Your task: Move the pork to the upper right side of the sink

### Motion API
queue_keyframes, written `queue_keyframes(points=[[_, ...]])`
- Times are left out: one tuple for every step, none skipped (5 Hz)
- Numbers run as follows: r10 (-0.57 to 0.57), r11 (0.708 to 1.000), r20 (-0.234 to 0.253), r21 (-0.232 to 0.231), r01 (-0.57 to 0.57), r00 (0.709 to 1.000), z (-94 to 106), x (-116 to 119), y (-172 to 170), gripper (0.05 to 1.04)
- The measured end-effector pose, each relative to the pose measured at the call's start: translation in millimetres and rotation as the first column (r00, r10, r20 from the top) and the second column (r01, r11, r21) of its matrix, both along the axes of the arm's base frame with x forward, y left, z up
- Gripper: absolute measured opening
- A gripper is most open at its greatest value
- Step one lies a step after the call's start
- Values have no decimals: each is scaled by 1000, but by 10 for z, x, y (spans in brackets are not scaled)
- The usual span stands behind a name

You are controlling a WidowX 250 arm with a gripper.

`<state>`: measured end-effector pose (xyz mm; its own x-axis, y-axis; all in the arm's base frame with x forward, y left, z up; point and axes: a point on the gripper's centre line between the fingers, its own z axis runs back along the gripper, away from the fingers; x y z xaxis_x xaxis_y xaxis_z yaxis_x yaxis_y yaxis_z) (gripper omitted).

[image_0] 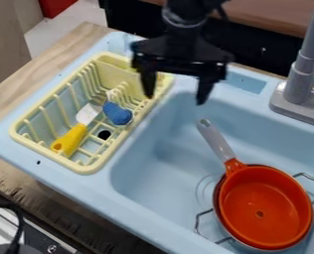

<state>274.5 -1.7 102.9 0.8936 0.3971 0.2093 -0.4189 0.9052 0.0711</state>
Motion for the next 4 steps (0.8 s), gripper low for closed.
queue_keyframes(points=[[92, 996, 13, -7, -92, 996, 89, -44, 195, 996], [206, 976, 51, -75, -202, 977, 139, -134, 384, 996], [377, 910, -37, -169, -378, 925, 156, -199, 597, 996], [421, 882, -67, -205, -425, 905, 73, -226, 627, 996]])
